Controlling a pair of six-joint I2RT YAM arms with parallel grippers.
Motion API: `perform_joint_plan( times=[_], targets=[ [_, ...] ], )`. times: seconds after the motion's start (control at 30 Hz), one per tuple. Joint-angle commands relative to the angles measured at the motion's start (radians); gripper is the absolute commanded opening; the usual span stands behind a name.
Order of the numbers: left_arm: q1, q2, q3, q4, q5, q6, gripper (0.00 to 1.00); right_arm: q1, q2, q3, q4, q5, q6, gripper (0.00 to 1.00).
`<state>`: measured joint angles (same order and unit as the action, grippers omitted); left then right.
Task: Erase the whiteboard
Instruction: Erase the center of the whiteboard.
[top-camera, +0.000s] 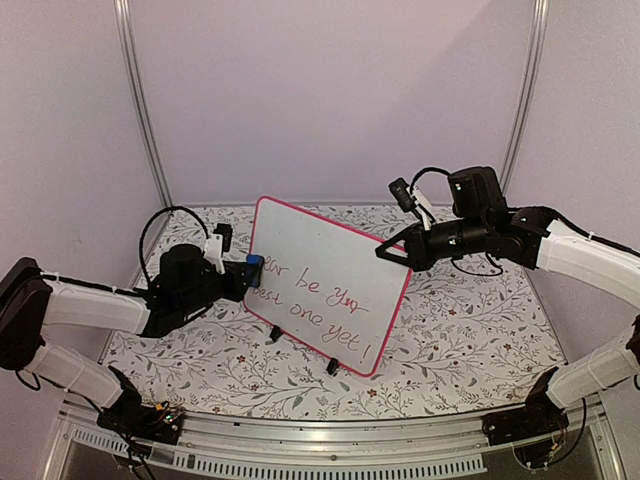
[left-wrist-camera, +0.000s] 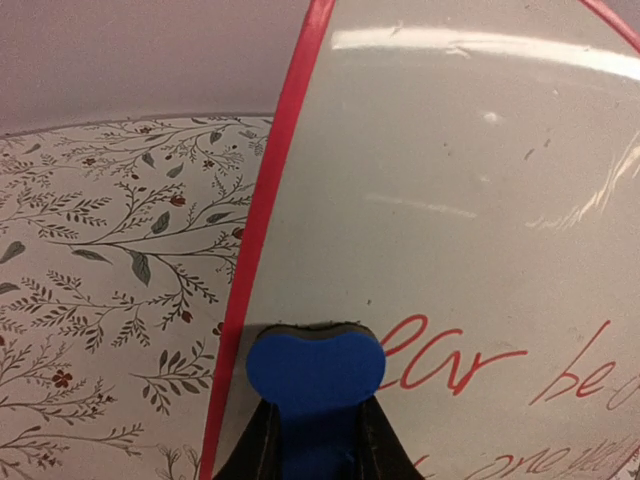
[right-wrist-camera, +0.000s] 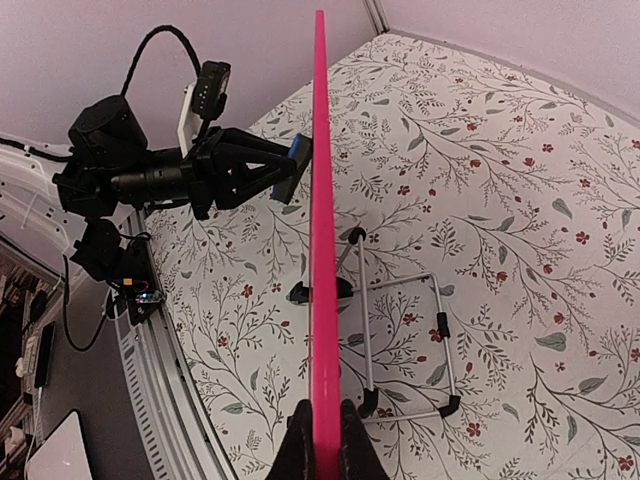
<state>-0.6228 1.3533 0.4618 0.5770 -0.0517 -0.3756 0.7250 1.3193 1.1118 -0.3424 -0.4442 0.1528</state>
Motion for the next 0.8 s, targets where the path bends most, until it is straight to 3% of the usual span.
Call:
perform_joint_plan(
  times=[0.0, 0.43, 0.77],
  targets=[
    [-0.007, 0.018, -0.038, -0.019, 0.007, -0.022, 0.15, 0.014, 0.0, -0.017, -0.022, -0.051, -0.06, 0.0],
    [-0.039, 0.021, -0.078, -0.005, -0.011, -0.038, 0.15, 0.014, 0.0, -0.017, -0.023, -0.053, -0.059, 0.0],
    [-0.07, 0.009, -0.012, -0.033, -0.019, -0.025, 0.15, 0.014, -0.005, -0.017, -0.023, -0.051, -0.059, 0.0]
  ],
)
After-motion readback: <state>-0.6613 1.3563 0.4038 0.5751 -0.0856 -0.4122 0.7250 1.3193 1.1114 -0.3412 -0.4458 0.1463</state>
